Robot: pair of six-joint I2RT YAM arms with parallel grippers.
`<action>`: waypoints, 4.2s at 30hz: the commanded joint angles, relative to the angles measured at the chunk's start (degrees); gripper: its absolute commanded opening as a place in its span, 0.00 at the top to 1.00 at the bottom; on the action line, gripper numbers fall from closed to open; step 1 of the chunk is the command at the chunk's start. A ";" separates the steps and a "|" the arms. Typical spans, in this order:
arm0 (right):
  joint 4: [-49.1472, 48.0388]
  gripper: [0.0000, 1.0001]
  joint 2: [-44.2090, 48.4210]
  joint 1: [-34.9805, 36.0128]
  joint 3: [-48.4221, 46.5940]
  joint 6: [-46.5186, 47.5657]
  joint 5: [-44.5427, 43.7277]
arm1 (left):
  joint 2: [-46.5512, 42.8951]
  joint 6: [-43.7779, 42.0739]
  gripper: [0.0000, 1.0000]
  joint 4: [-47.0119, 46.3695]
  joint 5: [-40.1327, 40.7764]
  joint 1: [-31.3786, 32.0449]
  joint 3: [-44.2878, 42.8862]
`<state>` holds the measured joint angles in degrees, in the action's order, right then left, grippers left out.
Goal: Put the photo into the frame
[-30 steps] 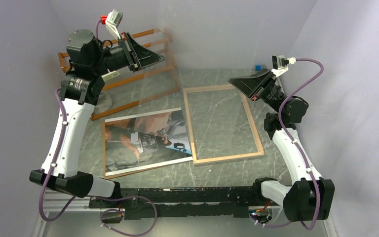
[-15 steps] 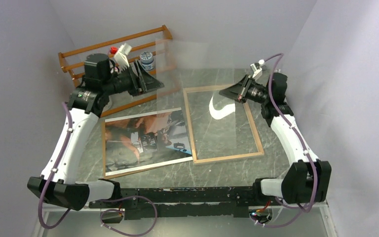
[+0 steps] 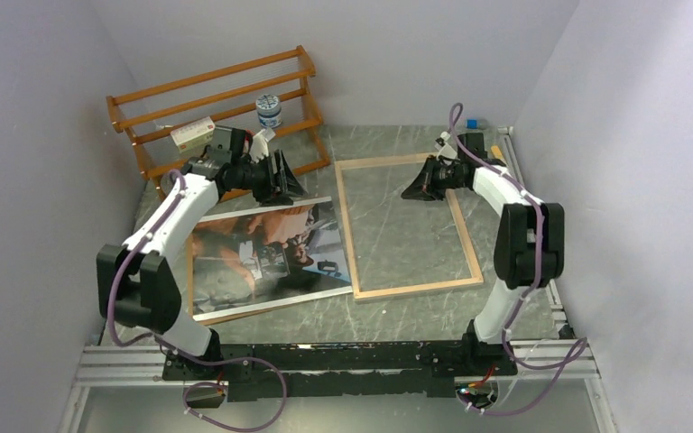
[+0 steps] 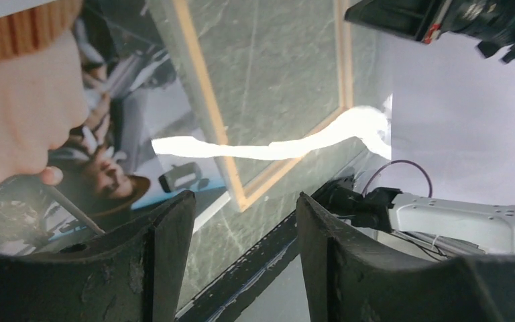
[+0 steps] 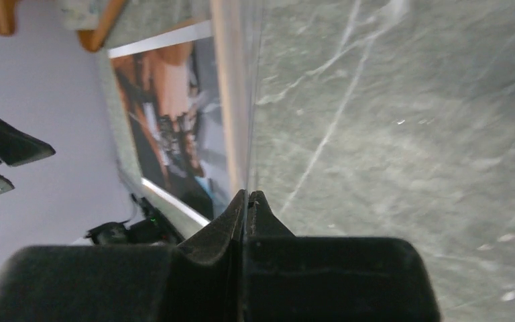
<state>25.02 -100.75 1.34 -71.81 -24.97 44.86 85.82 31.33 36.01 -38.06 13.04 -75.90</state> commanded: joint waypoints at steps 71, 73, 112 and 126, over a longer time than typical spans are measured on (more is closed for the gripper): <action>10.52 1.00 -11.26 -10.11 -9.58 21.28 -10.79 | 41.08 1.32 0.37 -5.57 2.45 6.74 -21.91; 10.43 1.00 -11.58 -10.13 -9.58 21.45 -10.41 | 41.07 1.36 0.37 -5.74 2.32 6.74 -21.80; 12.35 1.00 -14.91 -9.23 -11.00 26.51 2.25 | 45.34 2.27 0.41 -5.59 3.21 7.34 -25.25; 19.86 1.00 -15.98 -10.28 -17.48 25.06 8.95 | 47.43 0.04 0.58 -6.61 11.06 7.79 -26.86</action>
<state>42.09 -117.67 -8.73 -86.74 0.40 49.52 131.44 33.56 30.61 -31.09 20.43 -101.16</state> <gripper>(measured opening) 0.010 0.453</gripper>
